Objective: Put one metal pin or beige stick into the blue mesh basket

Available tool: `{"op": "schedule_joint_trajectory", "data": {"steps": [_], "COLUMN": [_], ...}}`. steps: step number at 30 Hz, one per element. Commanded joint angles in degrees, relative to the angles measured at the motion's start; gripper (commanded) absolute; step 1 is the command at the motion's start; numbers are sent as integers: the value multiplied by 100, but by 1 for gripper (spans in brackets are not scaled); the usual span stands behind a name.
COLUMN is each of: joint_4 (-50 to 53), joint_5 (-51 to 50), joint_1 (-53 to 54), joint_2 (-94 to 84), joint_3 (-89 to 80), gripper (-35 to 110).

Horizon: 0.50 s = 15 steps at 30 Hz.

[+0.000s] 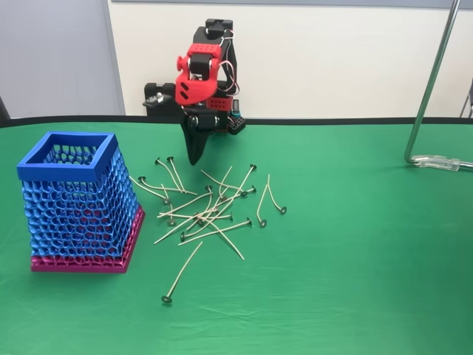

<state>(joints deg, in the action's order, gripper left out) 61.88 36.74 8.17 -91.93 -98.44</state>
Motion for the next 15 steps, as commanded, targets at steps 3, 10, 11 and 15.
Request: {"op": "schedule_joint_trajectory", "data": {"steps": [3, 10, 11, 15], "joint_4": [-677, -1450, -1450, -1485], "joint_5": [-800, -1679, -1758, -1854], "joint_1": [-229, -281, -290, -360], "joint_2": [-387, -343, -299, -167], "joint_3": [-483, -914, -923, -1063], "gripper": [14, 16, 16, 14]}}
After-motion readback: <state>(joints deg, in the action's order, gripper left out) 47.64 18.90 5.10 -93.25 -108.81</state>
